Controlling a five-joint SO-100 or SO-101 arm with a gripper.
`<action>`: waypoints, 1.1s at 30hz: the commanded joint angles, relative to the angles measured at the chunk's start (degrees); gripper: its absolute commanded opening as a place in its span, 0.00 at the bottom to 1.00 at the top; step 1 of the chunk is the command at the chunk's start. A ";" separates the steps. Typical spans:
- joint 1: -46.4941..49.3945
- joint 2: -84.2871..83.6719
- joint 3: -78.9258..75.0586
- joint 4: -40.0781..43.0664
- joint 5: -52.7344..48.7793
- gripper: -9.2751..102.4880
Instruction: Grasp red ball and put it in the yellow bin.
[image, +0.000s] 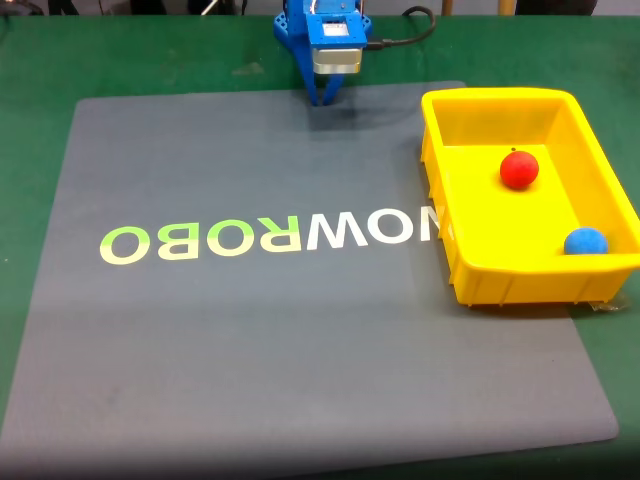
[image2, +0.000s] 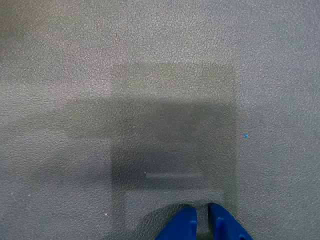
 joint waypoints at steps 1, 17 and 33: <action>1.23 0.62 1.85 0.00 0.70 0.10; 1.23 0.62 1.85 0.00 0.70 0.10; -3.16 0.62 1.85 0.00 0.79 0.10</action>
